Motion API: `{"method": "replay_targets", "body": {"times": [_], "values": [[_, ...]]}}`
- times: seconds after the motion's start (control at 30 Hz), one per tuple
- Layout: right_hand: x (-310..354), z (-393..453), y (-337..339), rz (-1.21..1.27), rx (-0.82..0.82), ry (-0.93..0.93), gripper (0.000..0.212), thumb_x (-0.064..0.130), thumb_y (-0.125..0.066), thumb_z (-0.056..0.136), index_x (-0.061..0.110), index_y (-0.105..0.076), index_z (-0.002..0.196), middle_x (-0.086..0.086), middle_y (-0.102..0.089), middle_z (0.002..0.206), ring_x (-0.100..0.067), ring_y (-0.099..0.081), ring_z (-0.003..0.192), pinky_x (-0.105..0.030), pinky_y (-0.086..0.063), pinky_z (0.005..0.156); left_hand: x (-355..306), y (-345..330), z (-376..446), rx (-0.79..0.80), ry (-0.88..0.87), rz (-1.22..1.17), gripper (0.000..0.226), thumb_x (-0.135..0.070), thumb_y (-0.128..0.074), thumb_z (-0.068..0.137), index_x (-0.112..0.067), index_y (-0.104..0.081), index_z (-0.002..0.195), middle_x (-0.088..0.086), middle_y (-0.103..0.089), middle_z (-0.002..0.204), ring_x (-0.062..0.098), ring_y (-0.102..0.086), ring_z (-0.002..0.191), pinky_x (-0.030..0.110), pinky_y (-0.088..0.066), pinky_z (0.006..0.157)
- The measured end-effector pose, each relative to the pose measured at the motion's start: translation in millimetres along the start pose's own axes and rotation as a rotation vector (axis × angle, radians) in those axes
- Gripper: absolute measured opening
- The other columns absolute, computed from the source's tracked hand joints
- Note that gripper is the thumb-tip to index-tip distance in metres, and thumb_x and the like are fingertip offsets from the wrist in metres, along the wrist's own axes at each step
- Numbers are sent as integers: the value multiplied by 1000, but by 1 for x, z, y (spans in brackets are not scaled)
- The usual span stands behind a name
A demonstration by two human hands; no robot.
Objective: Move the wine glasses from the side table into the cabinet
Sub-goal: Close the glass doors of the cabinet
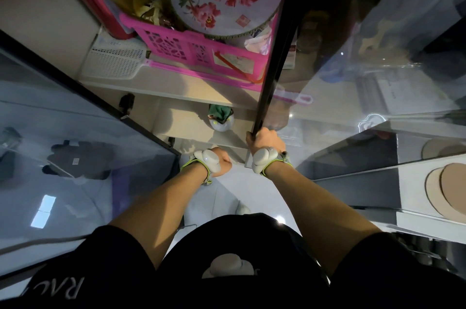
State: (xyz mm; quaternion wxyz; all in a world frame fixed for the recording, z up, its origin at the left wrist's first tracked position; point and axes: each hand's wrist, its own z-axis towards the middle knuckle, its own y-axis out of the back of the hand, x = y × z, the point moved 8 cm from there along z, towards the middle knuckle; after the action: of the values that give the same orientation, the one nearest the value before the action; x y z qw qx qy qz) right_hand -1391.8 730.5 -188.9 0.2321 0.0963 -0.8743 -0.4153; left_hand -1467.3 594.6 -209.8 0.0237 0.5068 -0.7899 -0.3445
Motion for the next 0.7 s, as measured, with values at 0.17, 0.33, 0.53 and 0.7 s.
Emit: {"method": "replay_targets", "body": {"times": [0.17, 0.33, 0.53, 0.7], "values": [[-3, 1, -12, -11, 62, -19, 38, 40, -48, 97, 8, -61, 113, -16, -63, 118, -36, -63, 106, -34, -47, 76, 12, -3, -16, -25, 32, -44, 30, -25, -49, 95, -13, -64, 118, 6, -64, 123, 28, -59, 113, 26, -45, 94], [-1, -27, -50, -221, 153, 77, 38, 36, -58, 90, 9, -57, 117, -11, -60, 121, -29, -60, 112, -27, -42, 74, 48, -18, -40, -40, 66, -11, 29, -24, -47, 92, -13, -69, 109, 6, -68, 117, 28, -62, 108, 33, -50, 97], [64, -78, -111, -365, 291, 329, 33, 30, -56, 89, 10, -64, 113, -7, -62, 125, -24, -58, 114, -27, -47, 86, 122, -49, -84, -56, 166, -31, 31, -20, -42, 94, -6, -65, 110, 11, -65, 118, 31, -62, 105, 27, -46, 87], [123, -130, -169, -453, 349, 462, 34, 28, -55, 91, 11, -63, 119, -7, -59, 131, -28, -58, 119, -39, -53, 96, 204, -79, -124, -73, 227, -140, 36, -29, -41, 100, -12, -59, 126, 4, -56, 121, 22, -54, 113, 20, -33, 83]]}}
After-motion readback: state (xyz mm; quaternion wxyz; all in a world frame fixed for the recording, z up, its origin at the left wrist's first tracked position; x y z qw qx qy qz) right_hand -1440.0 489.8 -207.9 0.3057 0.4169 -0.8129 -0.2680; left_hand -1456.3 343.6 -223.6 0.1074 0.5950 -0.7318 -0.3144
